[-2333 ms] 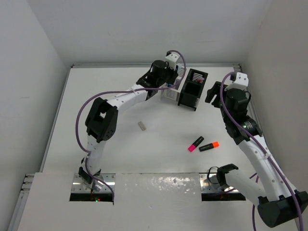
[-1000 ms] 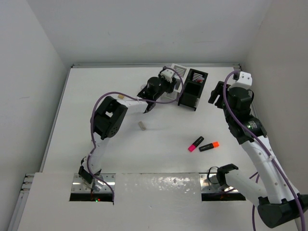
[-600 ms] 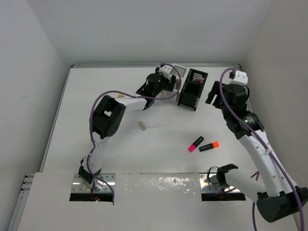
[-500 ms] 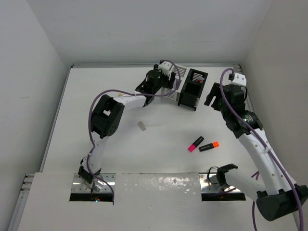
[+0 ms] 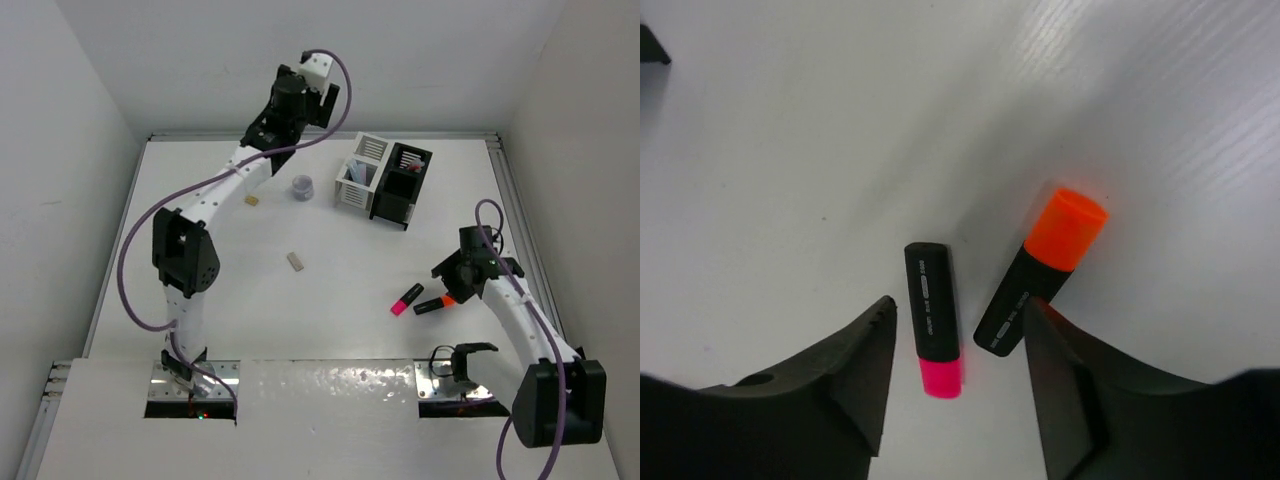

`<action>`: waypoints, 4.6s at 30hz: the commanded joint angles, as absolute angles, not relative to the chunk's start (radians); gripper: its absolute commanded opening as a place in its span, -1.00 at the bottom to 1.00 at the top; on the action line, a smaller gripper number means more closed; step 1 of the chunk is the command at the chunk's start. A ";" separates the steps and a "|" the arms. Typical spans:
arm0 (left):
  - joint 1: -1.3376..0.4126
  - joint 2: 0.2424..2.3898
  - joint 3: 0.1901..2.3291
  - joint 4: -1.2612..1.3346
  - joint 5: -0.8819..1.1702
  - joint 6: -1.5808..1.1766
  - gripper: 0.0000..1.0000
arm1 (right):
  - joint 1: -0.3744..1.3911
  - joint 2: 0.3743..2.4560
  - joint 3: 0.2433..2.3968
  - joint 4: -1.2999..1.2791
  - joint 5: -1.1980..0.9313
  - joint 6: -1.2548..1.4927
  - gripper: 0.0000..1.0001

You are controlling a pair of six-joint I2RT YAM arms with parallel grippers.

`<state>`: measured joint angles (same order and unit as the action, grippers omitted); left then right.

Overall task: Sort the stationery into containers
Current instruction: Place the pen in the storage box, then pick up the pen from the center of the board, then place the pen in the storage box, then pick up the pen from the center of the board.

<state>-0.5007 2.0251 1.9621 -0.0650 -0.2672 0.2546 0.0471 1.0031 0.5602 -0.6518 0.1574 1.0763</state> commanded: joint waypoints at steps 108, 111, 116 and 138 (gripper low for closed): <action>0.167 1.750 1.832 -0.643 0.179 0.091 0.45 | 0.368 1.430 1.001 0.234 0.139 0.345 0.26; 0.167 1.735 1.813 -0.644 0.189 0.074 0.45 | 0.405 1.353 1.049 -0.230 0.305 0.535 -0.37; 0.184 1.764 1.819 -0.670 0.235 0.037 0.41 | 0.422 1.217 0.844 -0.469 0.388 0.951 0.14; 0.340 1.620 1.643 -0.629 0.400 -0.086 0.40 | 0.420 1.382 0.565 -0.476 0.287 1.146 0.22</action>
